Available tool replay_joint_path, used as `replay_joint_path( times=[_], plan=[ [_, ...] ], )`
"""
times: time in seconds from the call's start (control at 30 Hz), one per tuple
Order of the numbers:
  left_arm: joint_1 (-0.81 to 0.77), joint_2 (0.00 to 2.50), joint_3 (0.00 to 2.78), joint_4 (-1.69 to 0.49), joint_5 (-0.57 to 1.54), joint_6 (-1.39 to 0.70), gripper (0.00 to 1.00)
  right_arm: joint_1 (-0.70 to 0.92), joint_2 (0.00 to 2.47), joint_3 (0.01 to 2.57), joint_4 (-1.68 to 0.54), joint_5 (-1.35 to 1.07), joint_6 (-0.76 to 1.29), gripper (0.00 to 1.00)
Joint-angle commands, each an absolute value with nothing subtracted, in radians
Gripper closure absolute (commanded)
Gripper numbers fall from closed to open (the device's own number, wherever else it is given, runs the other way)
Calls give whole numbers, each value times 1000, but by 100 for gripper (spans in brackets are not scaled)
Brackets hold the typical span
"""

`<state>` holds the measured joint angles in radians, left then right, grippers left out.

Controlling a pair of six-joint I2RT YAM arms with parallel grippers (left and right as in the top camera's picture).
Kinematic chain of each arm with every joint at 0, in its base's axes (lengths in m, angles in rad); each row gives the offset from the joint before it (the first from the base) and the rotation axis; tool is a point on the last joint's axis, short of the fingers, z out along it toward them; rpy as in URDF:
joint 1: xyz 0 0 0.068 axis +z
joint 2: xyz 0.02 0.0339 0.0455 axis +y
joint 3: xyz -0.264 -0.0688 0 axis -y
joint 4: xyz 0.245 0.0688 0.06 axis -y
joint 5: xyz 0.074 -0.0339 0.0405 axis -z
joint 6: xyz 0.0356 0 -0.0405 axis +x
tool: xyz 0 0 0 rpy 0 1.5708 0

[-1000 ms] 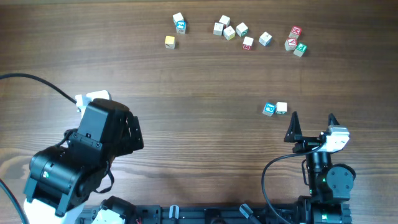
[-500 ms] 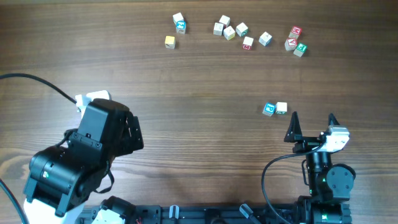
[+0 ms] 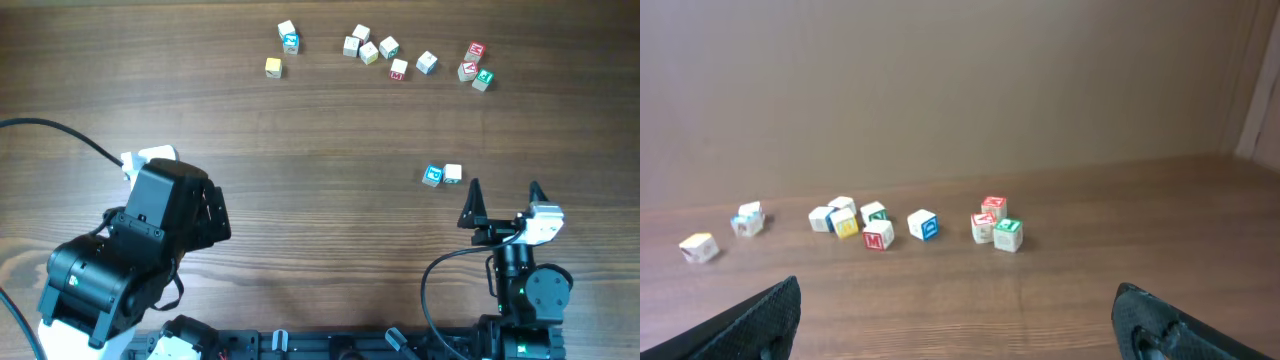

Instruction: Form a horizontal line

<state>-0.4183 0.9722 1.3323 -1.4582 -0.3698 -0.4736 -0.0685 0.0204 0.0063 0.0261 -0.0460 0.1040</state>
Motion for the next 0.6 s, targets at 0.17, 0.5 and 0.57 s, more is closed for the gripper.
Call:
replay_joint_path(
  times=[0.17,0.5,0.57],
  plan=[
    [-413,978,1326,-1459,-381,-487,0,-72,16,6,82,-229,588,0],
    [-413,984,1326,-1459,-381,-487,0,-72,249,347,-14,-436,494,0],
    [-413,984,1326,-1459,-381,-487,0,-72,373,461,-110,-443,443,0]
  ],
)
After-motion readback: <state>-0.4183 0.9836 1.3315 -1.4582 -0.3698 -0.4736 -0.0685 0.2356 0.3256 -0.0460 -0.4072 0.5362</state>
